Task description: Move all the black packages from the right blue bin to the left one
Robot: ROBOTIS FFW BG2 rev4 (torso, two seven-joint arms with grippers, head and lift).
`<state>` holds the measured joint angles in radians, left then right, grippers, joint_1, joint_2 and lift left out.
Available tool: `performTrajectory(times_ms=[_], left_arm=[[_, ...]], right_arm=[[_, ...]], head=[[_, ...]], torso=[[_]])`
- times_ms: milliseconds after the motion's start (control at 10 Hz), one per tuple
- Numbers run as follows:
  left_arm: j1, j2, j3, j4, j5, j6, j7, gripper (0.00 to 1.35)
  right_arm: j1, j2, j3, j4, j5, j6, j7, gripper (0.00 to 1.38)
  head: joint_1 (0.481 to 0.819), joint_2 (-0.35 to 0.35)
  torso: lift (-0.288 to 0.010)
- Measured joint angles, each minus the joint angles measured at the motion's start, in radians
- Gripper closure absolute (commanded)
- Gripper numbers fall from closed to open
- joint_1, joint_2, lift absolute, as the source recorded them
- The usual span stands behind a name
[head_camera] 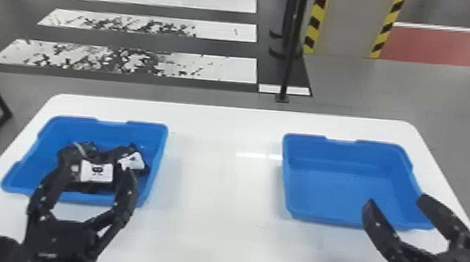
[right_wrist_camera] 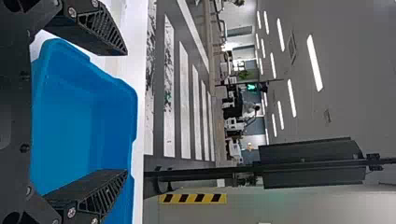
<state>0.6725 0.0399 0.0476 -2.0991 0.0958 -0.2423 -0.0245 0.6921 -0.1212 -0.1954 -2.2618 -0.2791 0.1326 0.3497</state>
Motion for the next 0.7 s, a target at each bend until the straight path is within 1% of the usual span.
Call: performTrajectory(times_ms=[700], left_arm=[[0.002,0.0,0.002,-0.001,-0.006,-0.02,0.001,0.12]], right_arm=[[0.002,0.0,-0.002,0.006,-0.012,-0.011,0.0,0.14]], head=[[0.695,0.014]], torso=[[-0.14]])
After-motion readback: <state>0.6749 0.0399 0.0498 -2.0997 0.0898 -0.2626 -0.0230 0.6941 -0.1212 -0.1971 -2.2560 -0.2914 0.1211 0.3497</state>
